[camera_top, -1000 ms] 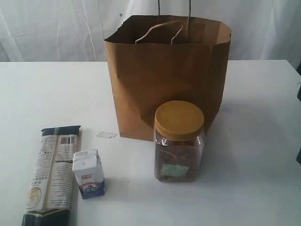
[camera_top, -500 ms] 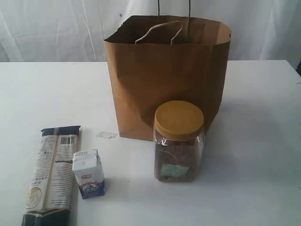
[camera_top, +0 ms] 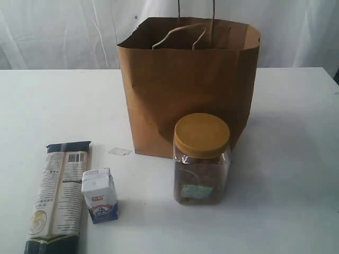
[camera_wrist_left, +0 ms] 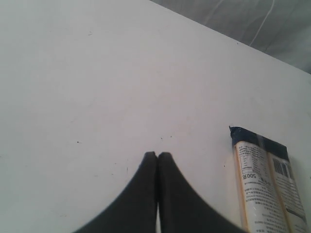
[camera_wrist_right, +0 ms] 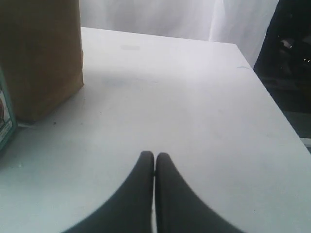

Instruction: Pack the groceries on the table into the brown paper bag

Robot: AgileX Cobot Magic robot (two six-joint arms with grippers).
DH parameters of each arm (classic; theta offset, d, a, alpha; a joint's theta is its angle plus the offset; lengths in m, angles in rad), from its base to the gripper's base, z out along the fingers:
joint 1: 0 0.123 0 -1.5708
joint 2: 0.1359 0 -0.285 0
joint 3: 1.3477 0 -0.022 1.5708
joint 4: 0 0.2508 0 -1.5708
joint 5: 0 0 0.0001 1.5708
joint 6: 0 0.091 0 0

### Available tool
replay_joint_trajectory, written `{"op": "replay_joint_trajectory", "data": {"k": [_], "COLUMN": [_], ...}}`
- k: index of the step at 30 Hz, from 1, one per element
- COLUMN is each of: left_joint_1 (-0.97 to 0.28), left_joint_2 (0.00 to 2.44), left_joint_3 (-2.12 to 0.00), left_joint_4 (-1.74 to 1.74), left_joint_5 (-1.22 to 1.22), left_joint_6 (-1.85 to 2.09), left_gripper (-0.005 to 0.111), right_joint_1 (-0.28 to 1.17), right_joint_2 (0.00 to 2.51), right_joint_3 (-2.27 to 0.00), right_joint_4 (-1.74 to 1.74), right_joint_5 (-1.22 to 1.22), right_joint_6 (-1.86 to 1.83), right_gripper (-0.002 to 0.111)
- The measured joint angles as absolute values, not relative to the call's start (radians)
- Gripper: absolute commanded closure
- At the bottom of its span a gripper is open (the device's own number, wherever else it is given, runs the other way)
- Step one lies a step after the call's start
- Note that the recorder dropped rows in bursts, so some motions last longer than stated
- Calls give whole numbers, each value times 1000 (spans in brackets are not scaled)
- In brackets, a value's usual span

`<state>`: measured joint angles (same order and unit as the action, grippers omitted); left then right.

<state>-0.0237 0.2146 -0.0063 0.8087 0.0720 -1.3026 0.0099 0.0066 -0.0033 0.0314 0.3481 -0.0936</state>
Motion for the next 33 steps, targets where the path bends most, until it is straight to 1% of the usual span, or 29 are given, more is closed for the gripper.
{"op": "replay_joint_trajectory", "data": {"k": [16, 19, 22, 27, 29, 31, 33], "left_joint_1": [-24, -24, -24, -24, -24, -24, -24], "left_joint_2": [215, 215, 215, 212, 212, 212, 212], "left_joint_3": [-5, -2, -10, -92, -139, -191, -228], "left_joint_4": [809, 809, 781, 722, 738, 793, 898], "left_joint_5": [44, -116, -346, -757, -860, -863, -769], "left_joint_6": [-1303, -1259, -1085, -519, -411, -407, -457], "left_gripper": [107, 107, 107, 107, 107, 107, 107], "right_joint_1": [10, 10, 10, 10, 10, 10, 10], "right_joint_2": [7, 7, 7, 7, 7, 7, 7], "right_joint_3": [-3, -3, -3, -3, -3, -3, -3], "right_joint_4": [38, 39, 39, 39, 39, 39, 39], "right_joint_5": [348, 348, 348, 350, 350, 350, 350], "right_joint_6": [-95, -95, -95, -95, -95, -95, -95], "right_gripper": [108, 108, 108, 108, 108, 108, 108]}}
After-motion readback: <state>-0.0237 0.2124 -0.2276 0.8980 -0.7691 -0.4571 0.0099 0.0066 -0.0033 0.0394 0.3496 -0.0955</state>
